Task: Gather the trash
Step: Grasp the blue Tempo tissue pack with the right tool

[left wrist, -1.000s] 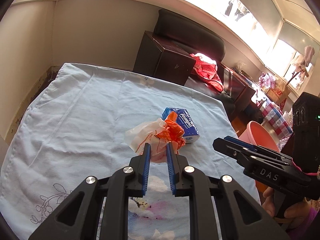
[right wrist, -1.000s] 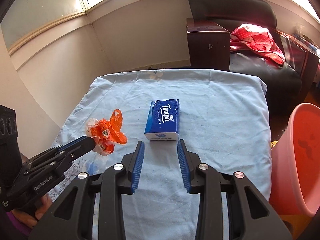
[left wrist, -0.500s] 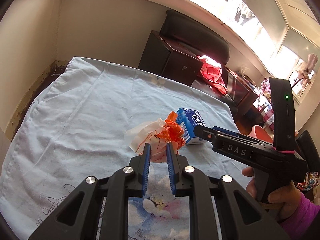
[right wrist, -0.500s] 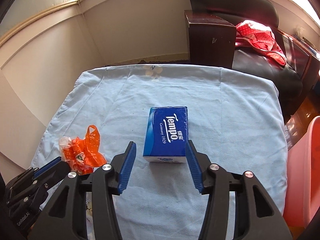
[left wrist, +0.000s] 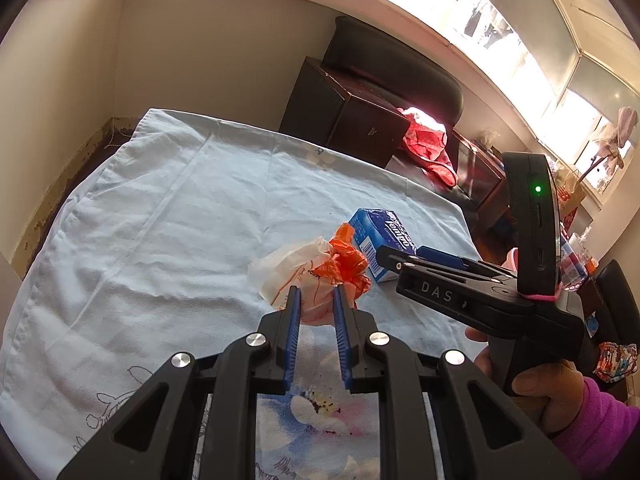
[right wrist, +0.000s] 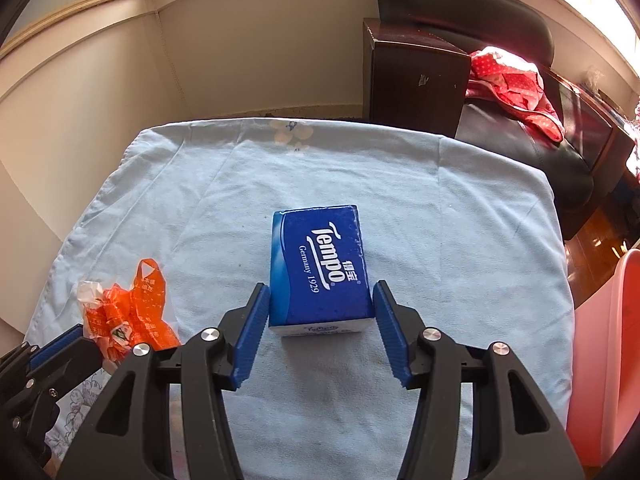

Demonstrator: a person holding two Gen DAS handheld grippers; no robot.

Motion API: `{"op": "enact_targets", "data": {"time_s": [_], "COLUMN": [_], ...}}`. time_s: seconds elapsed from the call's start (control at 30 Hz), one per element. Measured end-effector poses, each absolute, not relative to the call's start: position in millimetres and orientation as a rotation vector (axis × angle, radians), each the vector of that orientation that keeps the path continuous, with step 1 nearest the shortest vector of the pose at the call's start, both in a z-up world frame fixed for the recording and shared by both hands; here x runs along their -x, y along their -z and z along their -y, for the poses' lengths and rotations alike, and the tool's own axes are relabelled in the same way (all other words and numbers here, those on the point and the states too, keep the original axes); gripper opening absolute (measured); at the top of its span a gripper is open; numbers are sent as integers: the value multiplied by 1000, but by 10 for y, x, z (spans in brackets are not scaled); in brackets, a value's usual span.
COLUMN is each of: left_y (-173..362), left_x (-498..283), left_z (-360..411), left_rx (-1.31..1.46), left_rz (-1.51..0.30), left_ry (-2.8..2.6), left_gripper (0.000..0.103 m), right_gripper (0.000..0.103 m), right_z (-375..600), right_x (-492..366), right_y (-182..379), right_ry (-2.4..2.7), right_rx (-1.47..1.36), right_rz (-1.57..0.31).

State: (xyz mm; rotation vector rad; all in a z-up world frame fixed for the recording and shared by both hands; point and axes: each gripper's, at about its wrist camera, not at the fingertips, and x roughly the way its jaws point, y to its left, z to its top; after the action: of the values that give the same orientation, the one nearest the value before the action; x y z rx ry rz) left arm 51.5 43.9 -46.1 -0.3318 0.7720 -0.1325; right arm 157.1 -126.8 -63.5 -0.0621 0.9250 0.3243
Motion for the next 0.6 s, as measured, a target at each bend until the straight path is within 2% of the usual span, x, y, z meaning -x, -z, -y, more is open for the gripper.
{"op": "enact_targets", "data": {"time_s": [0.27,0.6], "left_y": [450,473], "left_x": [-509,-507], "left_z": [-405,-316], "left_rx": [314,308], "left_rz": [-777,-781], "left_ry": [128,128], "left_gripper": [16,16], "right_gripper": [55,54], "right_z": [1217,1610], "right_x": [-1558,-1050], "right_y": [760,568], "right_ry": [-351,-334], "right_rx": [140,110], "right_rz": [-949,-898]}}
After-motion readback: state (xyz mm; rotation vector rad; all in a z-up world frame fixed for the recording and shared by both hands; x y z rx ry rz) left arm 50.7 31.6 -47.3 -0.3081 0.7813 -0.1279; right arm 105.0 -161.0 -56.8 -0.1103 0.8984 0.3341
